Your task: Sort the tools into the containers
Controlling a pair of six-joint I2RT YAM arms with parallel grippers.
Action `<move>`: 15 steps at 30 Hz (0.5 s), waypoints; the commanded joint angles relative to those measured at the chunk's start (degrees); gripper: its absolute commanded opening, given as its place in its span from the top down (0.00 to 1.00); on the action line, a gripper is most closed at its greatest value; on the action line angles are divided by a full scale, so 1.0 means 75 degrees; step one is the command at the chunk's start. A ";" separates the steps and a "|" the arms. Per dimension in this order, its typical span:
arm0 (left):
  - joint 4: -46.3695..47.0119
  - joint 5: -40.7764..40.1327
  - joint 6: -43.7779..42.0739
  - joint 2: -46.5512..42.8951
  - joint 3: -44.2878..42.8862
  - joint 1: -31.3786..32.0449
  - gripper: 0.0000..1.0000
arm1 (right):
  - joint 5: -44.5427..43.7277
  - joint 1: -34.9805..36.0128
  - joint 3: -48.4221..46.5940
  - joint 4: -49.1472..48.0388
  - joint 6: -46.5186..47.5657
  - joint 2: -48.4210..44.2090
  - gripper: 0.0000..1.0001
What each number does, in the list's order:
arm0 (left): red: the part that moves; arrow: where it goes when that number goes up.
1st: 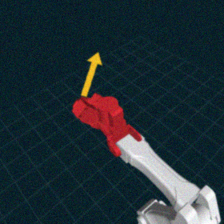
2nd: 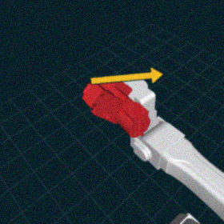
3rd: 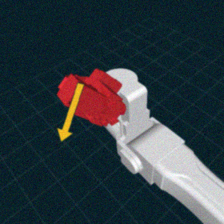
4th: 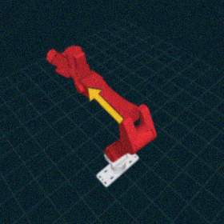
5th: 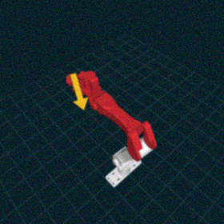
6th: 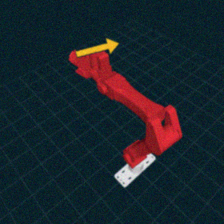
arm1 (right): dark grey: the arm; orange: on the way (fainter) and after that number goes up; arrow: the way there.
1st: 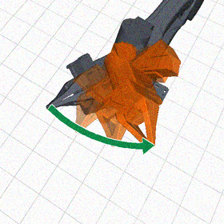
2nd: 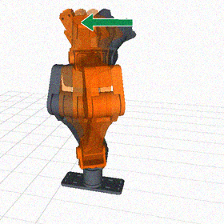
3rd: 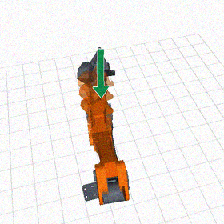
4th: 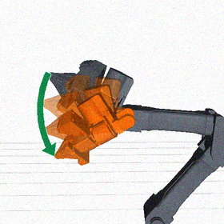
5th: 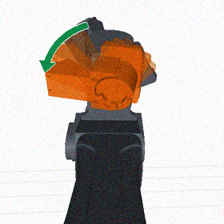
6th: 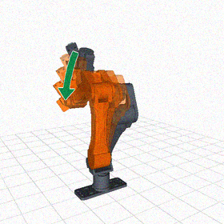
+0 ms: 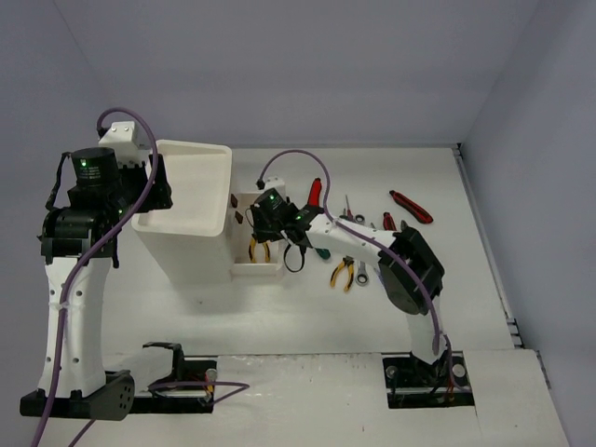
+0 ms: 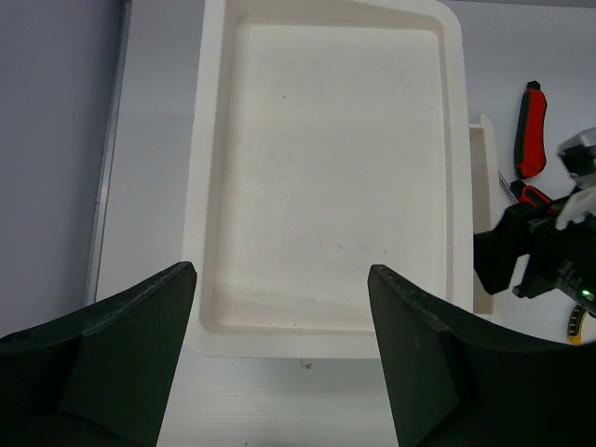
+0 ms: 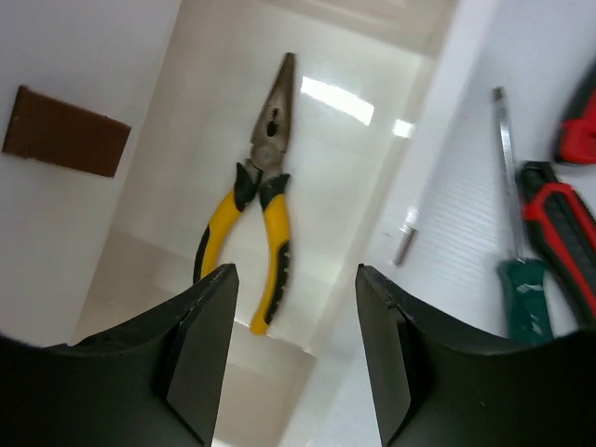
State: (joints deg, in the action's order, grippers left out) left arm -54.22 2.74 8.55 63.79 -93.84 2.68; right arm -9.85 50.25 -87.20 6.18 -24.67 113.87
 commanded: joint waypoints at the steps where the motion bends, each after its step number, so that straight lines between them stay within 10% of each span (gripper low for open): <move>1: 0.0280 -0.0005 0.0149 0.0010 -0.0290 0.0053 0.29 | -0.0829 -0.0449 0.1422 -0.0027 -0.0522 -0.2028 0.51; 15: 0.0256 0.0177 0.0176 0.0135 -0.0322 0.0065 0.29 | -0.0881 -0.1156 0.5669 0.0048 -0.2608 -0.4362 0.57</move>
State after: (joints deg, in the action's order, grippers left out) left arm -54.22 3.21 9.09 64.57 -93.86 2.82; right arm -14.06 42.81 -47.91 7.06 -37.22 86.37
